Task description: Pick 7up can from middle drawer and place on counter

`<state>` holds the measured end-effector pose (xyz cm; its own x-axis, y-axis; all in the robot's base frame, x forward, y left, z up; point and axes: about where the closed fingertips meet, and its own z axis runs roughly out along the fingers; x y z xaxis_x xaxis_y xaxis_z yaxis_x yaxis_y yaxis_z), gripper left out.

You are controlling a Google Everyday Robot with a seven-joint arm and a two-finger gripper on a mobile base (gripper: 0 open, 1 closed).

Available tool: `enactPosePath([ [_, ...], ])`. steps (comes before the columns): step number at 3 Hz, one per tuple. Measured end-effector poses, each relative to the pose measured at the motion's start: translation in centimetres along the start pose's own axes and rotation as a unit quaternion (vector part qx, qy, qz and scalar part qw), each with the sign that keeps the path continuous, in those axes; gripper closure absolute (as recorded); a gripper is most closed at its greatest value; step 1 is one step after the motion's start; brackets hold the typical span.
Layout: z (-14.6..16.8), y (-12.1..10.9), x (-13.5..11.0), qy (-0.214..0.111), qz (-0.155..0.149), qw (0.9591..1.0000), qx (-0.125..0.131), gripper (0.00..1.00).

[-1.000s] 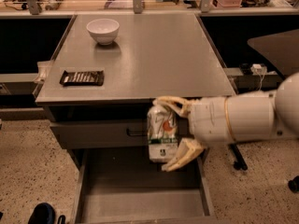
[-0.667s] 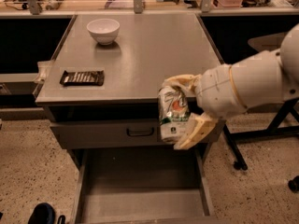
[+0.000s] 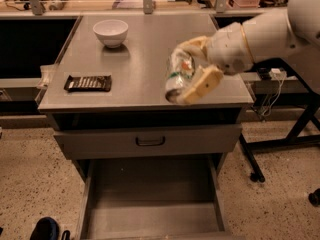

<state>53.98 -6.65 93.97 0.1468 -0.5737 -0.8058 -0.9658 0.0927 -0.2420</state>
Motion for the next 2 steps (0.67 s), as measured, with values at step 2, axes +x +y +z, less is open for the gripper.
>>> enactPosePath([
  [2,1.5,-9.5,-3.0,-0.096,0.019,0.9884,0.116,0.83],
])
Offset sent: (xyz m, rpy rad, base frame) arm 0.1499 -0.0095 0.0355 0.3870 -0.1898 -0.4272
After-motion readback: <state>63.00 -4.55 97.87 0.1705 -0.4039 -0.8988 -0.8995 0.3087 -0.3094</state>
